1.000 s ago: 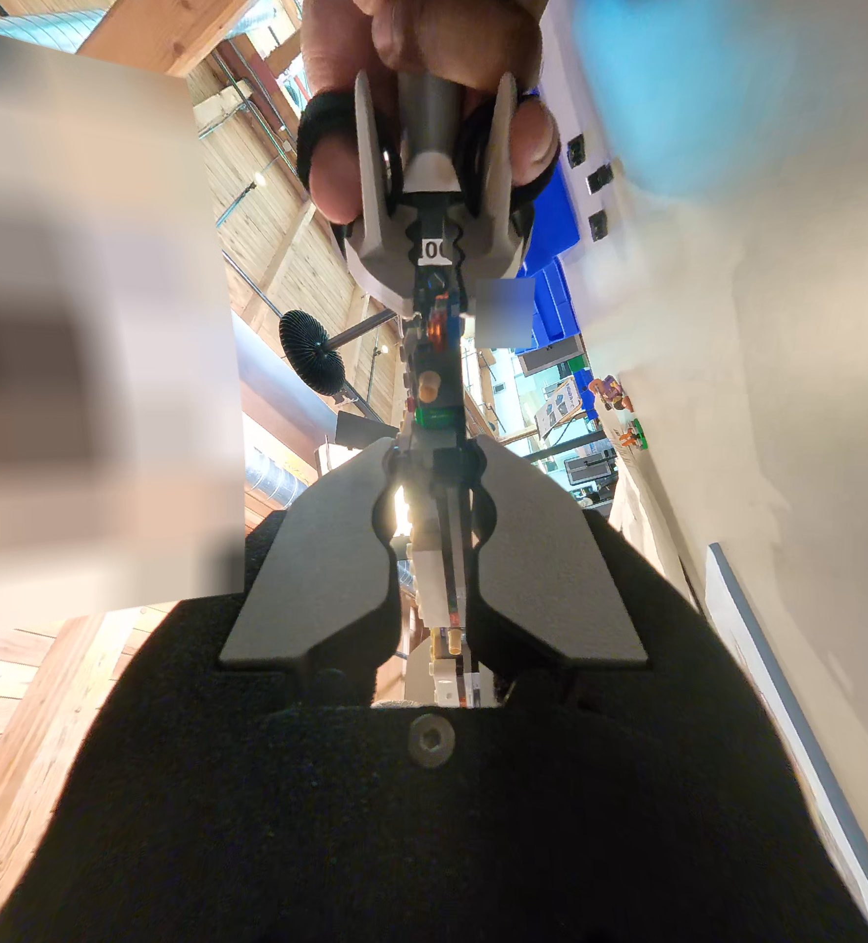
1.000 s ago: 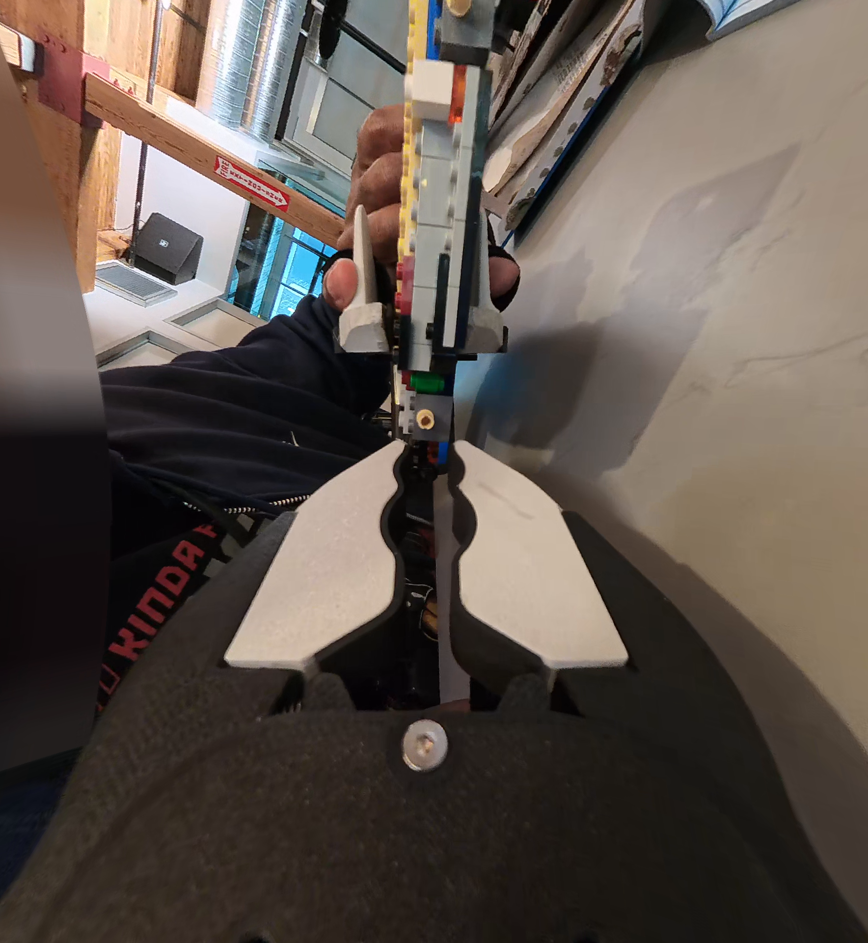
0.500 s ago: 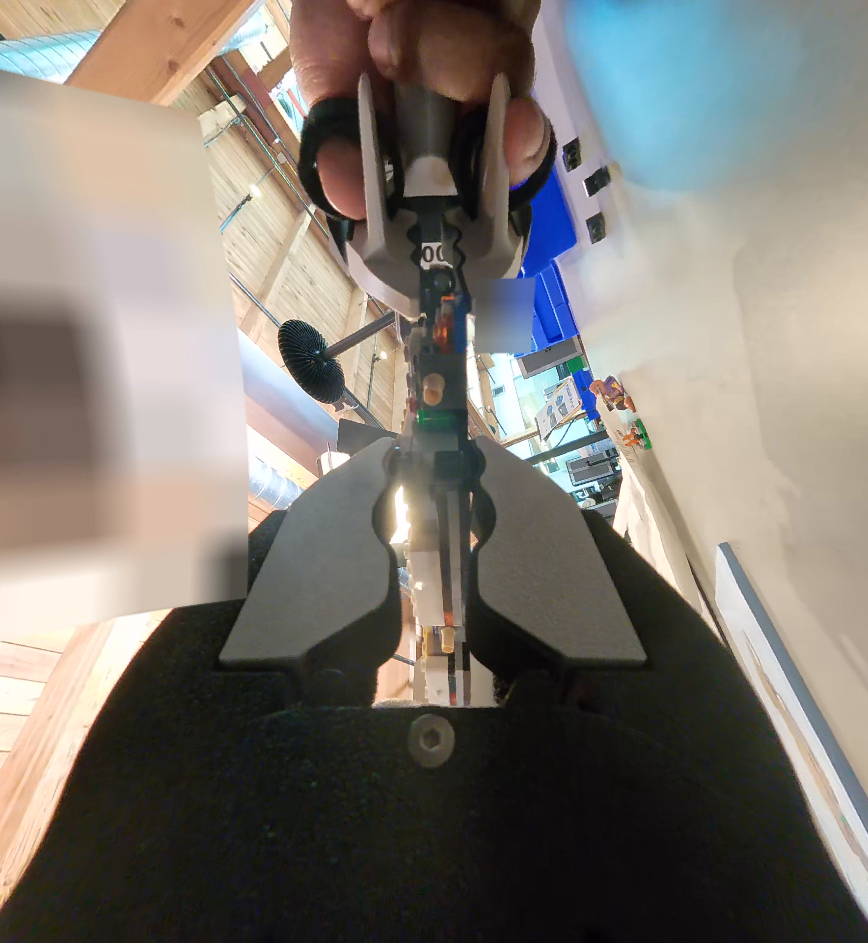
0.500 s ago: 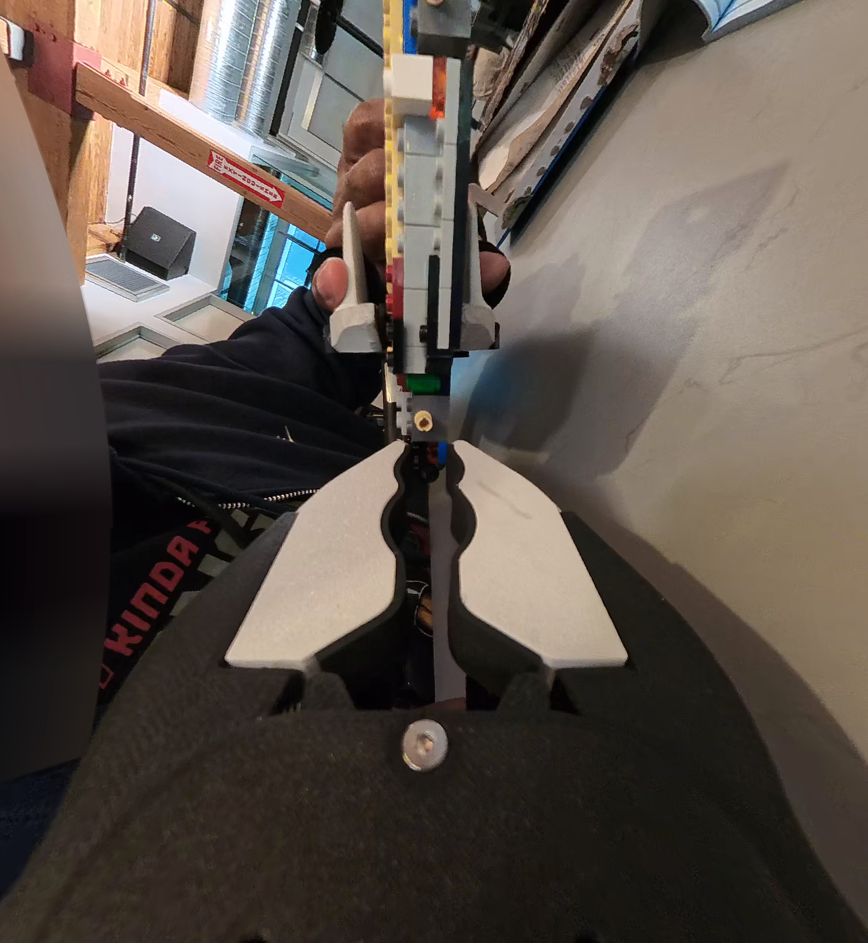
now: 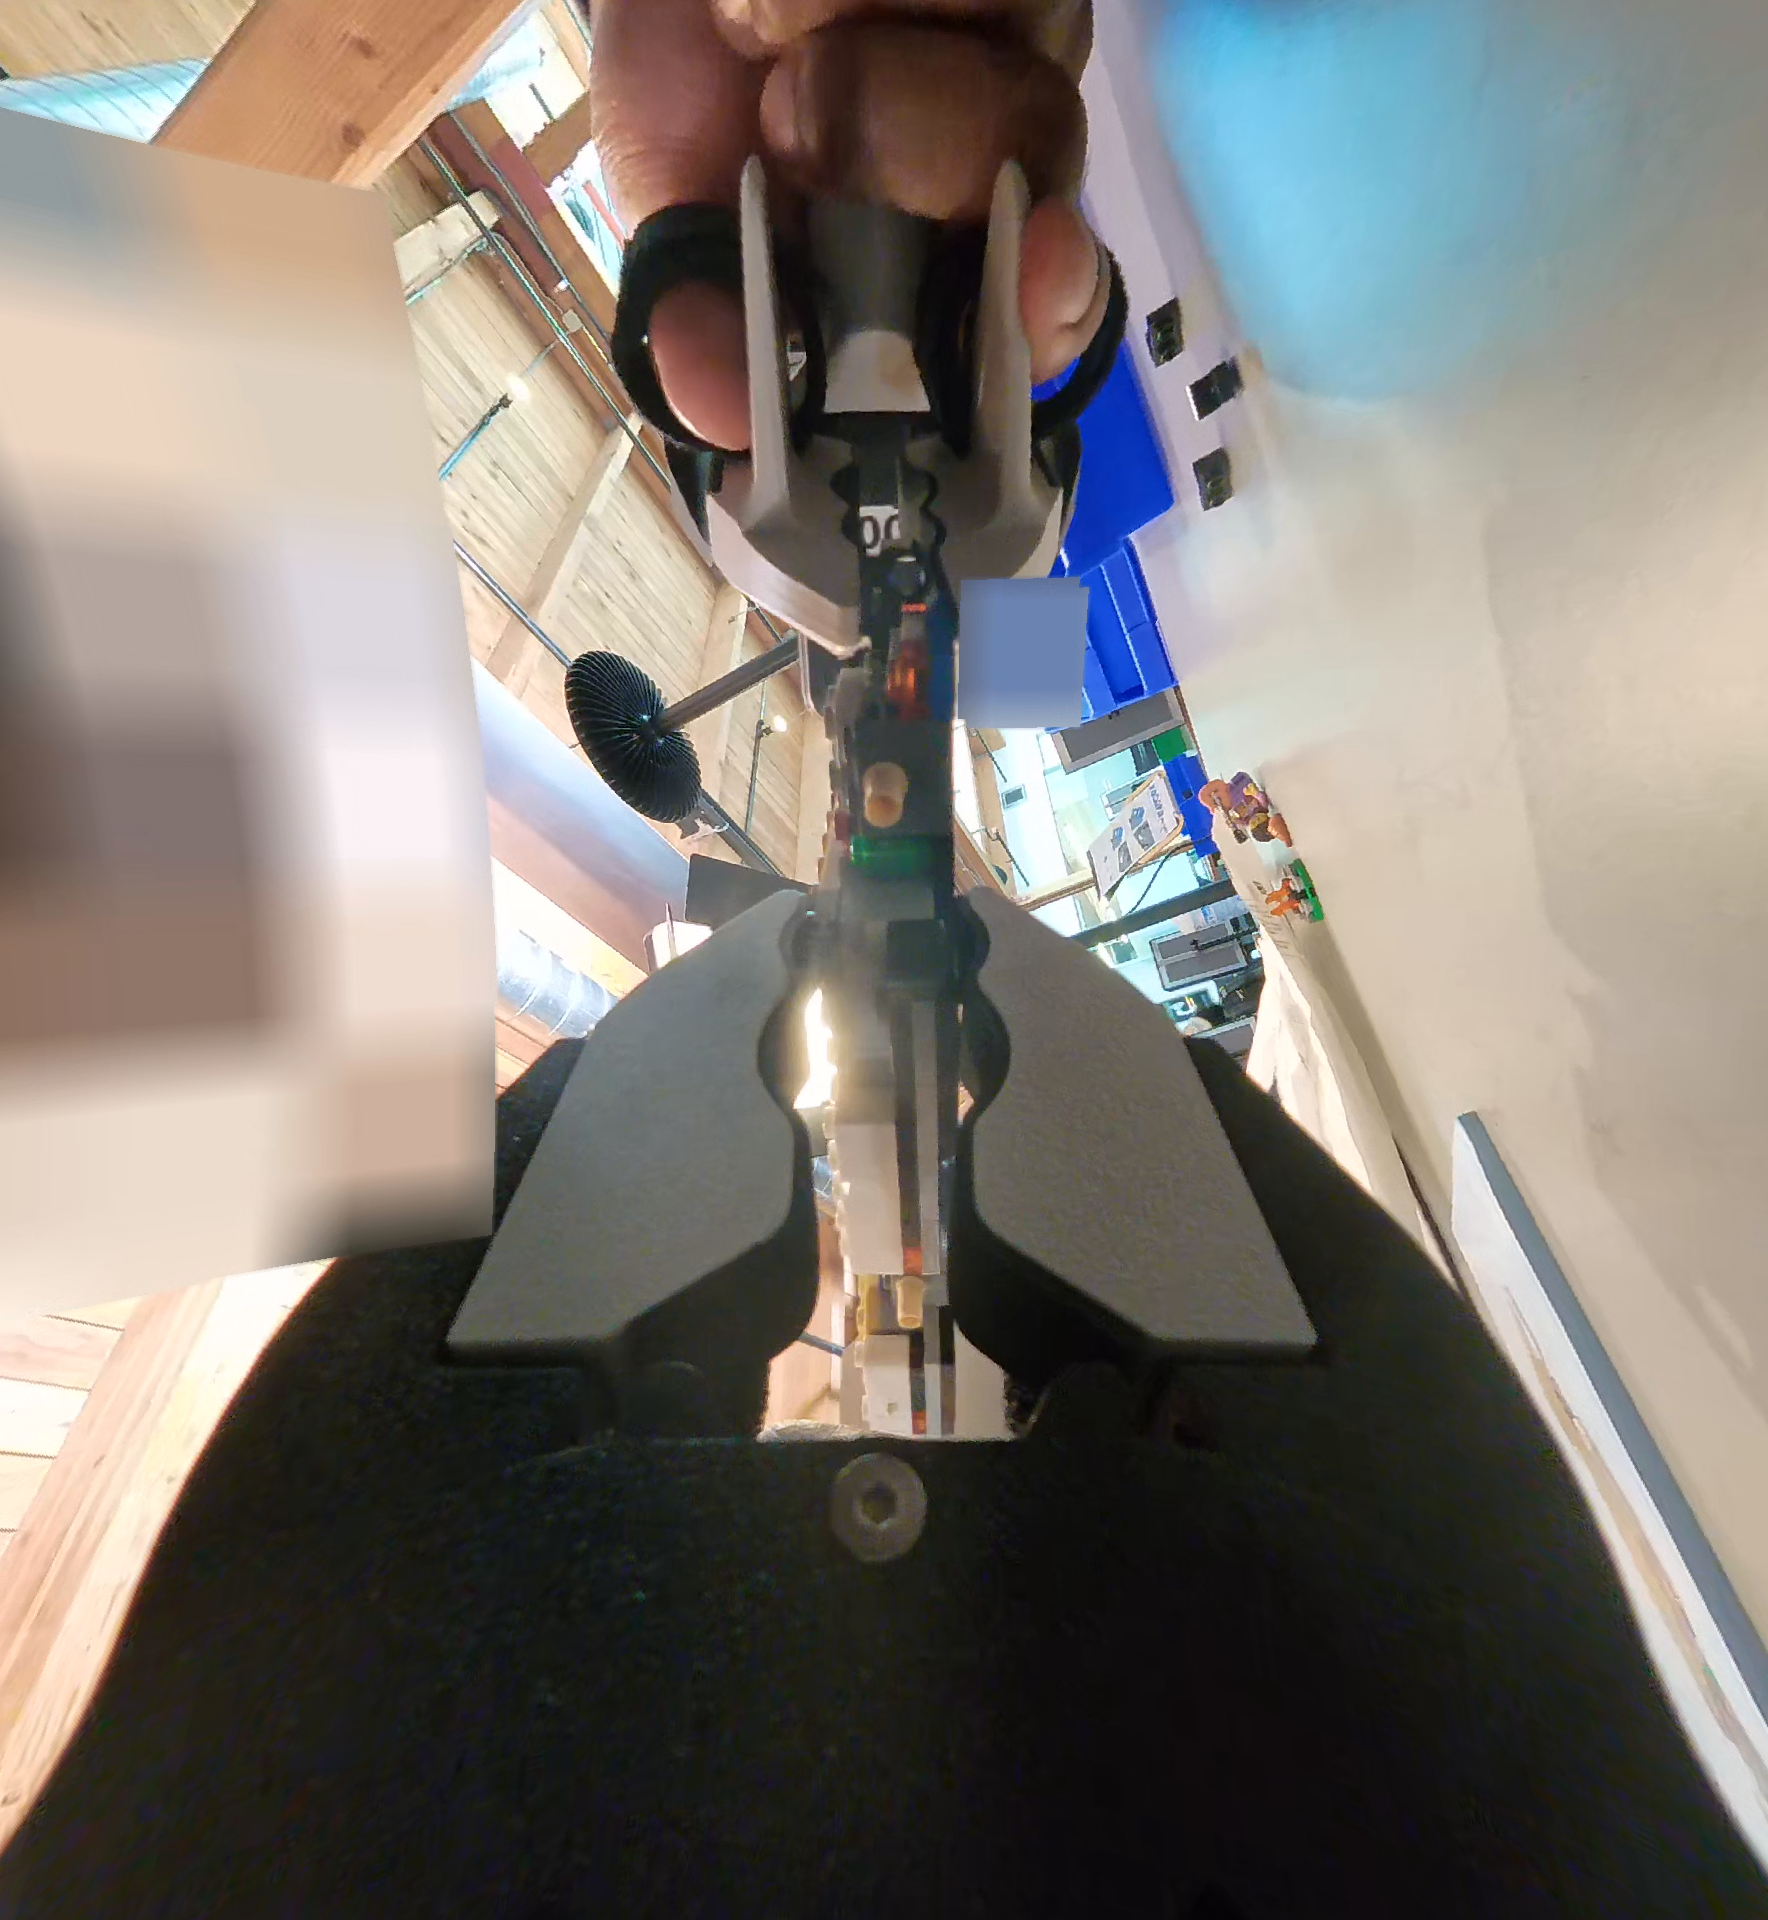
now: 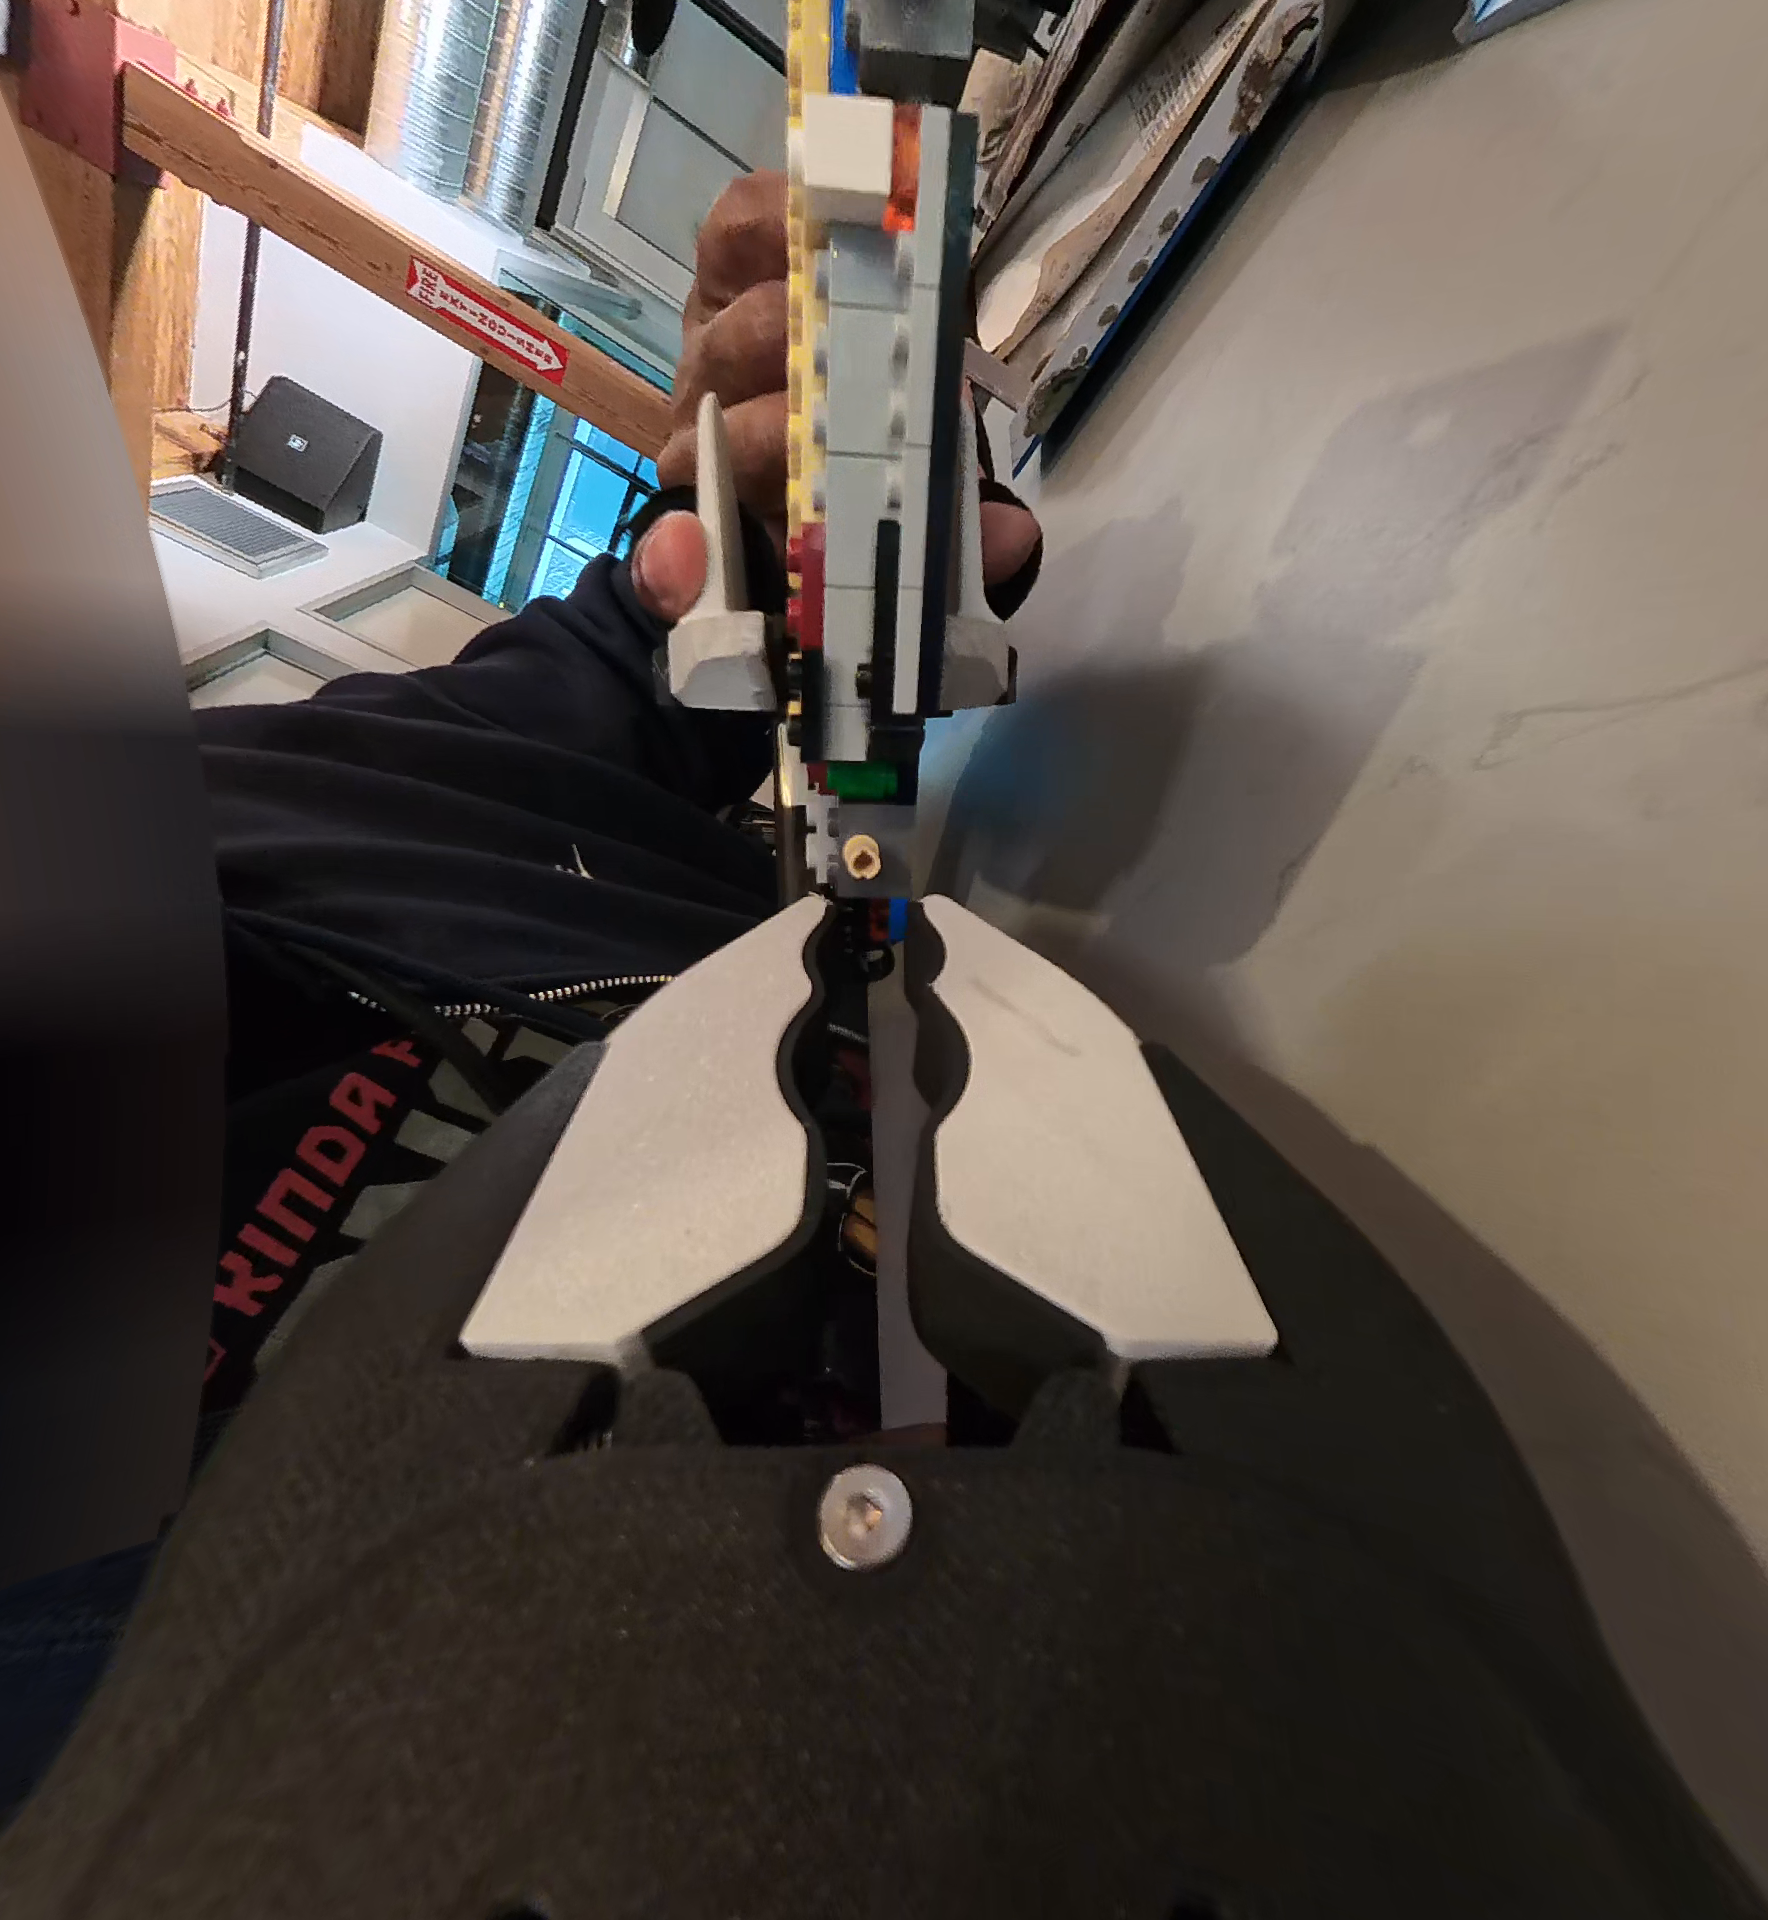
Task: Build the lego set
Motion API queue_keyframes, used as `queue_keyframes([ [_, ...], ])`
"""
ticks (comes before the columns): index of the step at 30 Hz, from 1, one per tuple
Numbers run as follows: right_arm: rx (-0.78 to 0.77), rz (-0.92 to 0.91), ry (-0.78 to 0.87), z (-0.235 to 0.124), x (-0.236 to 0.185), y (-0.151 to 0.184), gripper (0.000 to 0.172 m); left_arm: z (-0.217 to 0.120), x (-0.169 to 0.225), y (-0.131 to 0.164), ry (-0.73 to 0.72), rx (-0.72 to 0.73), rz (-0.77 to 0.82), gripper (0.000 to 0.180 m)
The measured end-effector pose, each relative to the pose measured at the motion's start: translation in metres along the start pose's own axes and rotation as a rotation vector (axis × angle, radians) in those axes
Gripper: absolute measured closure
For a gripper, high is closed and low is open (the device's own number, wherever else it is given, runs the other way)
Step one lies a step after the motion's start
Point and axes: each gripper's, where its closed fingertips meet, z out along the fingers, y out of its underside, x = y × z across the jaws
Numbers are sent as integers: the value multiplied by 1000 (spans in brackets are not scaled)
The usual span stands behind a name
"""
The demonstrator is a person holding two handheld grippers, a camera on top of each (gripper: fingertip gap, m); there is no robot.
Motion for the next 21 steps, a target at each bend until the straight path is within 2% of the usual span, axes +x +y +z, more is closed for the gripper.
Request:
queue_keyframes([
  [12,35,-36,9,-2,-1,-6,160,-1,1,8,14,-32,-32,157],
  [15,63,-114,47,-6,-2,-11,159,-1,0,11,10,-79,-85,157],
  [17,74,-177,91,-10,-2,-12,150,-1,-2,12,-6,-99,-109,157],
  [21,104,-318,153,-19,-7,-11,143,-5,-2,23,-30,-183,-205,157],
])
